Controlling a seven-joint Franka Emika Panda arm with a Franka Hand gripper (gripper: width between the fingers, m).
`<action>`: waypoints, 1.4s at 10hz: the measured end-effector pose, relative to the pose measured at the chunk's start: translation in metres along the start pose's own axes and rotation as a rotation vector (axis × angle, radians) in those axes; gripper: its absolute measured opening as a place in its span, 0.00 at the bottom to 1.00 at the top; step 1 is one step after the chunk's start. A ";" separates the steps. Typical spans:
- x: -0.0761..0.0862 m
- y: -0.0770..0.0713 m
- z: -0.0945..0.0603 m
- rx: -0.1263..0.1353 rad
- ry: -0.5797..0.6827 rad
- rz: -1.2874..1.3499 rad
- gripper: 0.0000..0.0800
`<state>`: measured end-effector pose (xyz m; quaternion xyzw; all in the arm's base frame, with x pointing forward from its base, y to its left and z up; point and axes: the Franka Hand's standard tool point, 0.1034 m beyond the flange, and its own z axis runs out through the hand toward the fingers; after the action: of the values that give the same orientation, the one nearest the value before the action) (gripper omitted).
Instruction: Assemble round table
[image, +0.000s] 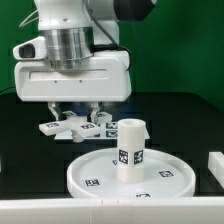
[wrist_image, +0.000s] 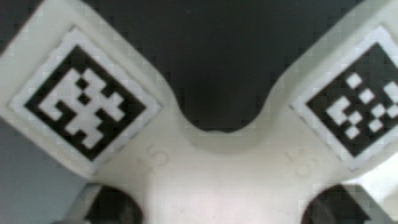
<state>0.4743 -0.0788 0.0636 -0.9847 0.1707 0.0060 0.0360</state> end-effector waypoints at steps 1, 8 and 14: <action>-0.002 0.004 0.003 -0.005 -0.002 -0.006 0.55; 0.015 -0.069 -0.041 0.021 -0.035 0.072 0.55; 0.018 -0.086 -0.057 0.023 -0.020 0.035 0.55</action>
Offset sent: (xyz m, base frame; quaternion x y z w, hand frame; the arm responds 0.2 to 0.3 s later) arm 0.0000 0.0000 0.0000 0.0000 0.0000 0.0000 1.0000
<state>0.5198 -0.0086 0.1262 -0.9810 0.1874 0.0146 0.0489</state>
